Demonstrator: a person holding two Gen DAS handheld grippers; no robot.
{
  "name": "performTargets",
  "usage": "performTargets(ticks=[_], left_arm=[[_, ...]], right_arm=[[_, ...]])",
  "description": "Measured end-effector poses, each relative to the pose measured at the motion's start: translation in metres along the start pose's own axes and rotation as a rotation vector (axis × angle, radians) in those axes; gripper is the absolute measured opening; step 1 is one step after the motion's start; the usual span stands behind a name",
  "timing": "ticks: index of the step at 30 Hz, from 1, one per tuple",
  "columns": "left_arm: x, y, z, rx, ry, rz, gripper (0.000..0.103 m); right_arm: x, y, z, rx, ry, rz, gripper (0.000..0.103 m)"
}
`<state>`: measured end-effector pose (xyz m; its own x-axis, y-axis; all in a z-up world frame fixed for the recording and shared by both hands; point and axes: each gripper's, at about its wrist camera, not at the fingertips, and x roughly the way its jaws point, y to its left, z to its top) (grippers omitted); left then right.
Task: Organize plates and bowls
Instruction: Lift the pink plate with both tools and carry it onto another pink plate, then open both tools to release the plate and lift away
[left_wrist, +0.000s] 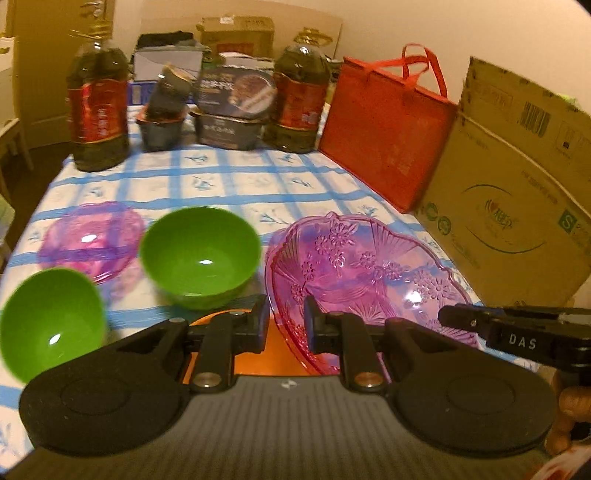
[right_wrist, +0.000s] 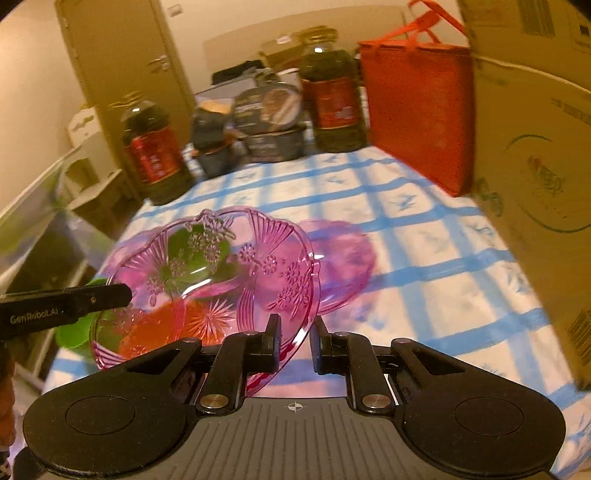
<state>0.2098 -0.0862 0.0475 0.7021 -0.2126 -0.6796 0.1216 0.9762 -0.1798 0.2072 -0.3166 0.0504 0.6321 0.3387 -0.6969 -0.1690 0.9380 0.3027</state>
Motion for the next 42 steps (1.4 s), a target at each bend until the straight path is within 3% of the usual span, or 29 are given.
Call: performTargets(ticks=[9,17,33,35,37,39,42], left_arm=[[0.076,-0.021,0.019,-0.021,0.057,0.019,0.017],[0.130,-0.018,0.028,-0.081,0.107,0.058,0.017],[0.161,-0.014,0.026,-0.117,0.142,0.104,0.018],[0.164,-0.014,0.024,-0.123,0.152,0.112,0.026],[0.162,-0.014,0.023,-0.127,0.145,0.117,0.035],[0.158,-0.015,0.023,-0.126,0.136,0.117,0.042],[0.150,-0.016,0.023,-0.139,0.123,0.104,0.044]], right_arm=[[0.054,-0.050,0.034,-0.040,0.018,-0.032,0.016],[0.110,-0.079,0.050,-0.087,0.043,-0.011,0.016],[0.154,-0.087,0.059,-0.176,0.020,0.014,0.017],[0.158,-0.084,0.058,-0.199,0.009,0.002,0.017],[0.162,-0.082,0.057,-0.211,0.007,-0.003,0.024],[0.160,-0.085,0.057,-0.191,-0.008,-0.003,0.055],[0.152,-0.087,0.058,-0.165,-0.026,-0.003,0.058]])
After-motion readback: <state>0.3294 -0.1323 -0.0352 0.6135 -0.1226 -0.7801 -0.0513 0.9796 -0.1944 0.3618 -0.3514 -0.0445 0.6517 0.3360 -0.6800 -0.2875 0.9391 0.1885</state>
